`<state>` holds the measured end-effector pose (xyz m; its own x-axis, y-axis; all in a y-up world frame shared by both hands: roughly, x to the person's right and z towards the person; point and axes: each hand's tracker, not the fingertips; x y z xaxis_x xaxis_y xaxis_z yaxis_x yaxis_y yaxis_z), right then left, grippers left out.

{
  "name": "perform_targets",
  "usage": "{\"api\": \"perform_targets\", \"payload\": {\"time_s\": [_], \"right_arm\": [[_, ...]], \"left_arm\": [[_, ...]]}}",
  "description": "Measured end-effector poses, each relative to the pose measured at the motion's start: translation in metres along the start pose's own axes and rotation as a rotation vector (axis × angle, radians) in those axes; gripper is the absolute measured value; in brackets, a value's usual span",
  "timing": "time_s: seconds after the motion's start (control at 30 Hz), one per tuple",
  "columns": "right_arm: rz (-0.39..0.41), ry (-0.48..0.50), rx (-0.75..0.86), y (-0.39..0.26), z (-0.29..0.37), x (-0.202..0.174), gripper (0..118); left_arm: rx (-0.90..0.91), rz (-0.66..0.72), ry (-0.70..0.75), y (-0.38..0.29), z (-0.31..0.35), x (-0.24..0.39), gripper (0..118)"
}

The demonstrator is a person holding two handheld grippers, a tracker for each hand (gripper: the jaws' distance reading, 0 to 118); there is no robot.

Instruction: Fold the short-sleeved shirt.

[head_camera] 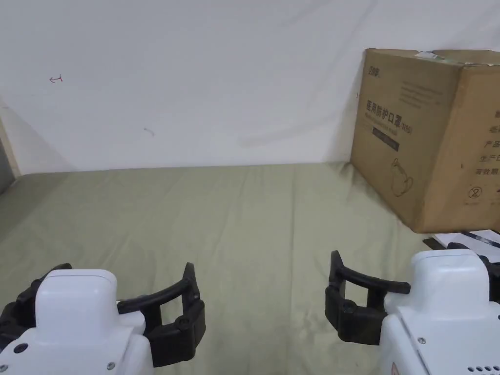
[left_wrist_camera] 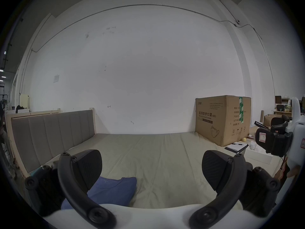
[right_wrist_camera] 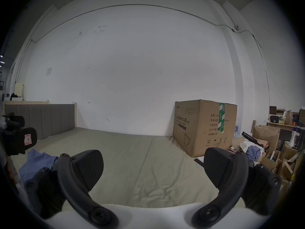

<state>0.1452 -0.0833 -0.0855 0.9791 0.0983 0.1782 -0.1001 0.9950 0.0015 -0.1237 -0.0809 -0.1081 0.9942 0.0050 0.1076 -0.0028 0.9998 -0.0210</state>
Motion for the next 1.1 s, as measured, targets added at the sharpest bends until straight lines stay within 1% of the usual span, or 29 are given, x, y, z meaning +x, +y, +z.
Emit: {"api": "perform_targets", "payload": {"time_s": [0.07, 0.23, 0.43, 0.63, 1.1], "right_arm": [[0.004, -0.003, -0.001, -0.0006, -0.0002, -0.0006, 118], [-0.017, 0.004, -0.009, -0.0015, -0.0011, -0.0005, 118], [-0.009, 0.000, -0.015, -0.0028, -0.0015, -0.0006, 118], [-0.021, 0.000, -0.022, -0.0048, -0.0024, 0.0009, 118], [-0.011, -0.006, -0.028, -0.0045, -0.0049, -0.0004, 118]], "left_arm": [[-0.003, 0.002, -0.005, -0.0003, 0.0004, 0.0001, 118], [-0.003, -0.005, -0.005, 0.0000, 0.0004, 0.0004, 118], [-0.010, 0.000, -0.006, -0.0009, 0.0000, 0.0002, 118], [-0.021, -0.016, -0.006, -0.0028, -0.0008, 0.0018, 118], [-0.030, -0.010, -0.015, -0.0048, -0.0047, 0.0017, 118]]}}
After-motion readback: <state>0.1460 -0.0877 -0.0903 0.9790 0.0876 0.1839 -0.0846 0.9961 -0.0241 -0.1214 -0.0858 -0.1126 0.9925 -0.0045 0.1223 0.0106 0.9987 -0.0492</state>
